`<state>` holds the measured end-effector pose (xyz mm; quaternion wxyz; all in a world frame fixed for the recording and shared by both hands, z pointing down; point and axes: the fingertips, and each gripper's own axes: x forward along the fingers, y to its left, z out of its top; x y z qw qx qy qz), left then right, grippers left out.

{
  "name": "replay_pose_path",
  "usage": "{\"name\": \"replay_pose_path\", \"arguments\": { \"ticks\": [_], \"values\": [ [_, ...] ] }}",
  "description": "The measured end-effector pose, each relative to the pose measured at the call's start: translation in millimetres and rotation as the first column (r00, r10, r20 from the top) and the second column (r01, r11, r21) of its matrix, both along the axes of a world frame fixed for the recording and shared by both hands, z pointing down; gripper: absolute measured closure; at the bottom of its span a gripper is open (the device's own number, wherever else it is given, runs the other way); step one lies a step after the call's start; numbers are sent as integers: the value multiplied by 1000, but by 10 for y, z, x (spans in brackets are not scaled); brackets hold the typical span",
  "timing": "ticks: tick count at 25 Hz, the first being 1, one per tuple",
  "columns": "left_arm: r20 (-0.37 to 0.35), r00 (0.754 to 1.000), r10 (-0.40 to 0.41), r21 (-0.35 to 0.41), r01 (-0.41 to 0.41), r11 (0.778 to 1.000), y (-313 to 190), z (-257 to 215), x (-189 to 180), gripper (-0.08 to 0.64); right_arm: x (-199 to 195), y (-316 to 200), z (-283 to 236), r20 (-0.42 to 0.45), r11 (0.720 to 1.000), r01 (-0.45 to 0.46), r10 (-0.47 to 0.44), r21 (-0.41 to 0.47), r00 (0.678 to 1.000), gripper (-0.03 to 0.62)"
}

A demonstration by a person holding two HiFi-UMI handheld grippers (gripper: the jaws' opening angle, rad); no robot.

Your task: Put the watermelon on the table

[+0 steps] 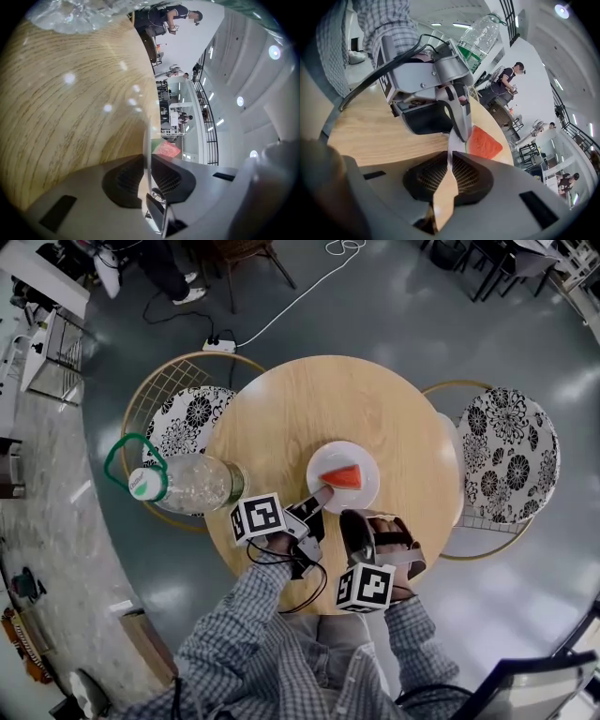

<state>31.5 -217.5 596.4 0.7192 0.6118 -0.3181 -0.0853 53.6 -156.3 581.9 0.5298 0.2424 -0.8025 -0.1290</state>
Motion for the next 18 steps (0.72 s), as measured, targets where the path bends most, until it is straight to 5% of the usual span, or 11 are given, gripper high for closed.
{"name": "replay_pose_path", "arguments": {
  "ticks": [6,18],
  "values": [
    [-30,999,13,17,-12,1000,74,-72,-16,445,-21,-10,15,3,1000,-5,5,-5,1000,552],
    [8,1000,-3,-9,4,1000,643,-133,-393,445,-75,12,239,32,998,-11,13,-67,999,551]
  ]
}}
